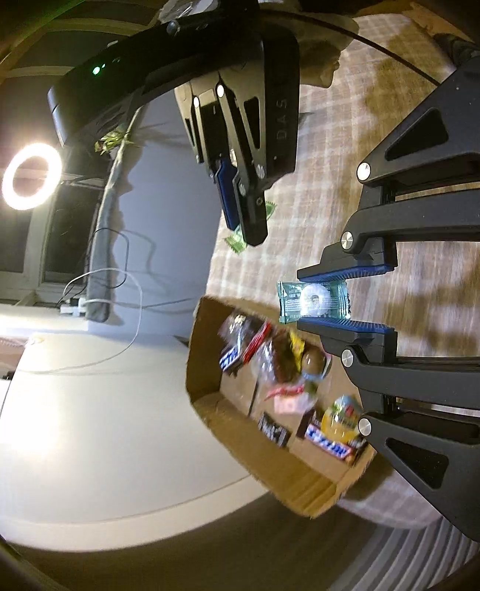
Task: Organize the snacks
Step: 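Lift and carry the mint packet and green candy over the box with both tools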
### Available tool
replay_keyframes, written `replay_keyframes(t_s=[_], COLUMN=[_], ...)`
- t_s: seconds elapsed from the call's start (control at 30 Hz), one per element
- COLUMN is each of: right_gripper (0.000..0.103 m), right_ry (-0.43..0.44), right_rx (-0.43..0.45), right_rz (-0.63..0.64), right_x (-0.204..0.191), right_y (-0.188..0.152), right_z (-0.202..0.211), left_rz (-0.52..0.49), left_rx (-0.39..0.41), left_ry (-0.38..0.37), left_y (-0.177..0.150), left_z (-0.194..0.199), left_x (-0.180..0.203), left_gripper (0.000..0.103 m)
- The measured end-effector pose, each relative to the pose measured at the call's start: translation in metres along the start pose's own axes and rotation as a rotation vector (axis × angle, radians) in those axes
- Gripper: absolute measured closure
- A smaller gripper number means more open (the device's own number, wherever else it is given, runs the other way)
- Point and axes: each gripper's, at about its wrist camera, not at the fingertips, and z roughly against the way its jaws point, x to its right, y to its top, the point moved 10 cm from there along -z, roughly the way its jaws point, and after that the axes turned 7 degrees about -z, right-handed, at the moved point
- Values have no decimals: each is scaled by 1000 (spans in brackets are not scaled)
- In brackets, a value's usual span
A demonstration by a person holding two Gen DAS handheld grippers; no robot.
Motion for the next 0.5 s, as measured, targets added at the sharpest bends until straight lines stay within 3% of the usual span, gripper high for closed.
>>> replay_keyframes(t_s=[0.5], right_gripper=[81], right_ry=[29], right_rx=[42], right_rz=[-2], right_x=[-52], right_y=[50], right_z=[-11], left_rz=[35], left_rx=[61], left_ry=[46], left_y=[9], left_z=[10], left_x=[-67], left_gripper=[86])
